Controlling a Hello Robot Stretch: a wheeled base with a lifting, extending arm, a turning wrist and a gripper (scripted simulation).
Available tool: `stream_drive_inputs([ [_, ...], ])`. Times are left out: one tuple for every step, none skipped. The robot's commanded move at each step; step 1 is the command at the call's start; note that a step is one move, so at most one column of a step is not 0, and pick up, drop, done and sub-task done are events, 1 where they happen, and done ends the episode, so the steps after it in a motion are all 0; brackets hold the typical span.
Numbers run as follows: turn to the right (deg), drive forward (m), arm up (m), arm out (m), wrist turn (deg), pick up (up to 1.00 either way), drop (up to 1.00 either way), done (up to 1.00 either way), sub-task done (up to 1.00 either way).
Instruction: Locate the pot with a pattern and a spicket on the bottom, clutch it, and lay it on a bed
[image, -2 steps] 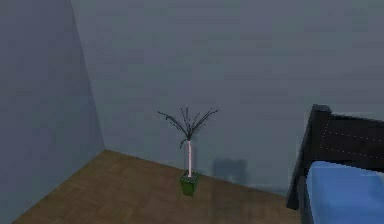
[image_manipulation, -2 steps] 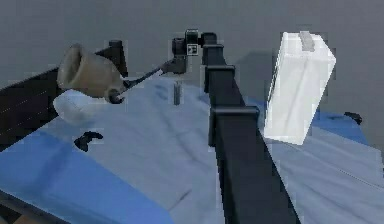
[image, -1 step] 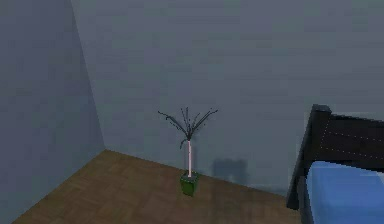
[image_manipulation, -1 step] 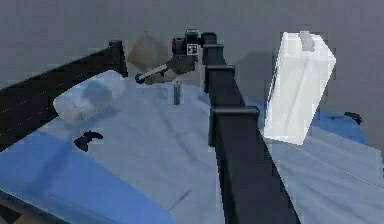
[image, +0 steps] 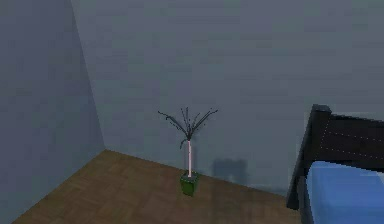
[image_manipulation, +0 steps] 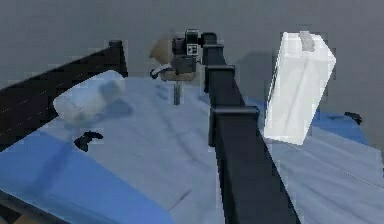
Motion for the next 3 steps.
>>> stream_drive_inputs([
  [0.0, 0.00, -0.26, 0.00, 0.0, 0.00, 0.00, 0.00, 0.00],
  [0.0, 0.00, -0.32, 0.00, 0.0, 0.00, 0.00, 0.00, 0.00],
  [0.0, 0.00, 0.00, 0.00, 0.0, 0.00, 1.00, 0.00, 0.00],
])
